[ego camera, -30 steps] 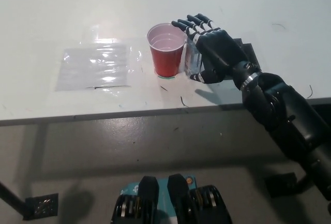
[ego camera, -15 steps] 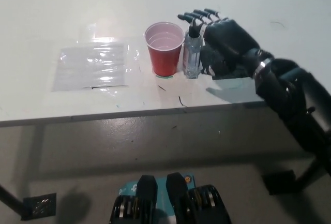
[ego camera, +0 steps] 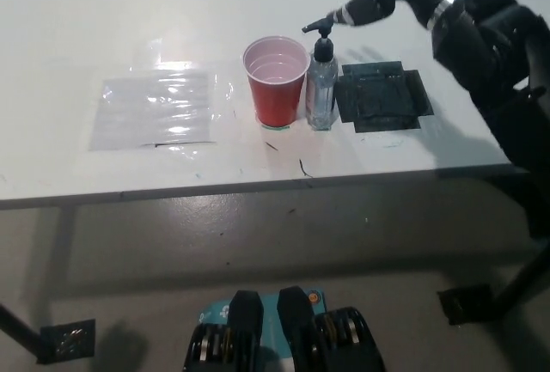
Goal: The robot uses its right hand to press the hand soap kept in the middle of the table to get liquid hand soap out
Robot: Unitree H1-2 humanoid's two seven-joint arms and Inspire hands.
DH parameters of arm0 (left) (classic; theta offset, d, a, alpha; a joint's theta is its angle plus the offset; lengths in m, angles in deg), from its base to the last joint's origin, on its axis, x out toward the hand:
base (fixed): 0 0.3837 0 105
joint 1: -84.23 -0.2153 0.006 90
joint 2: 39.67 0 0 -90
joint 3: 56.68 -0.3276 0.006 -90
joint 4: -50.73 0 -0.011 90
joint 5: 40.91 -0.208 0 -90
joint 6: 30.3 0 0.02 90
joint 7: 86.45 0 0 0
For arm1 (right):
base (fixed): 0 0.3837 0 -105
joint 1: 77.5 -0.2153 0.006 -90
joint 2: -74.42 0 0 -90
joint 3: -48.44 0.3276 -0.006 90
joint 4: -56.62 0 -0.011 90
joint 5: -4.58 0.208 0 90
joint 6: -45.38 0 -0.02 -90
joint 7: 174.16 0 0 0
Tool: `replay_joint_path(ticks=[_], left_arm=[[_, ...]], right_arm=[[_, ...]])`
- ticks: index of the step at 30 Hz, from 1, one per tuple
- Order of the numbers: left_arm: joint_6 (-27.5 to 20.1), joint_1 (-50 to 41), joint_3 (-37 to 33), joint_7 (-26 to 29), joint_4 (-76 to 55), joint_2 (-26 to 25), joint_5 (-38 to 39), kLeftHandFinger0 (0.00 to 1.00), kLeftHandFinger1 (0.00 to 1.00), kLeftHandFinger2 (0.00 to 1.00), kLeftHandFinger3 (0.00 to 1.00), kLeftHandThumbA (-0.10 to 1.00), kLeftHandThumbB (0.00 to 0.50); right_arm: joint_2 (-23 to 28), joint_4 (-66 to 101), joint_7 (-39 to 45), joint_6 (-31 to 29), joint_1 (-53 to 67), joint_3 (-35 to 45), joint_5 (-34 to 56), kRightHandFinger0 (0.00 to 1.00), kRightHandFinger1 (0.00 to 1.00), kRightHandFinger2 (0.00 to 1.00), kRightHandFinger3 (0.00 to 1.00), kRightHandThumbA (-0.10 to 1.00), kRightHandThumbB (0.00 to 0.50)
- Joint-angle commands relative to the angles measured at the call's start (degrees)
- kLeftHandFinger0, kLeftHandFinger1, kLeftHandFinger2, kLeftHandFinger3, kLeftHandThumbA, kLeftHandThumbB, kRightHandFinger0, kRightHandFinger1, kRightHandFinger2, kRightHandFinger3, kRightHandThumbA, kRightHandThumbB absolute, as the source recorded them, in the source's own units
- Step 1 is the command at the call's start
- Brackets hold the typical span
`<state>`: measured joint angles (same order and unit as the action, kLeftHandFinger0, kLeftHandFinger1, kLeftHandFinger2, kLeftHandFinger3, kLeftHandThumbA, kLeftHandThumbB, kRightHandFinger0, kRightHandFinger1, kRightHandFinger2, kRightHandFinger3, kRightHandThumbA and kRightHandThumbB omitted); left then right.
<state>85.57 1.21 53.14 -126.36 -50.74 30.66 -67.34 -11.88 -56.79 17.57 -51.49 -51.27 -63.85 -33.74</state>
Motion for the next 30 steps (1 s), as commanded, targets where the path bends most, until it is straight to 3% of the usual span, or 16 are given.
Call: replay_joint_path(ticks=[1,2,5,15,19,23,27,30], left_arm=[[1.05,0.15,1.16,-1.84,-2.20,-1.15,-1.07,1.00,1.00,1.00,0.89,1.00,0.077],[1.05,-0.11,1.41,-2.13,-2.46,-0.98,-1.25,1.00,1.00,1.00,0.91,1.00,0.082],[1.05,-0.26,1.93,-2.20,-2.56,-0.69,-1.42,1.00,1.00,1.00,0.90,1.00,0.068],[1.05,-0.94,2.35,-1.66,-2.34,-0.60,-0.81,1.00,1.00,1.00,0.84,1.00,0.105],[1.05,-1.36,2.04,-1.36,-2.39,-0.90,-0.88,1.00,1.00,1.00,0.82,1.00,0.083],[1.05,-1.35,2.37,-1.41,-2.11,-0.68,-0.78,1.00,1.00,1.00,0.80,1.00,0.105],[1.05,-1.72,2.17,-0.87,-2.33,-0.57,-0.45,1.00,1.00,0.98,0.79,1.00,0.111],[1.05,-1.48,2.31,-1.18,-2.41,-0.41,-0.38,1.00,1.00,1.00,0.87,1.00,0.092]], right_arm=[[0.93,3.60,1.86,2.72,-4.11,2.35,0.88,1.00,1.00,1.00,1.00,1.00,0.485],[1.93,4.80,1.52,1.75,-3.76,3.05,1.02,1.00,1.00,1.00,1.00,1.00,0.445],[3.35,6.68,1.77,2.15,-3.14,4.74,1.26,1.00,1.00,1.00,1.00,1.00,0.428],[8.52,16.37,2.32,3.26,2.47,10.56,2.57,1.00,1.00,1.00,1.00,1.00,0.402],[9.70,22.29,4.13,6.29,7.42,13.11,4.41,1.00,1.00,1.00,1.00,1.00,0.427],[10.13,25.25,3.33,5.45,12.46,14.64,5.06,1.00,1.00,1.00,1.00,1.00,0.391],[9.40,26.53,2.14,5.81,17.60,16.59,6.67,1.00,1.00,1.00,1.00,1.00,0.419],[8.71,28.16,2.15,7.26,21.07,18.08,7.42,1.00,1.00,1.00,1.00,1.00,0.431]])
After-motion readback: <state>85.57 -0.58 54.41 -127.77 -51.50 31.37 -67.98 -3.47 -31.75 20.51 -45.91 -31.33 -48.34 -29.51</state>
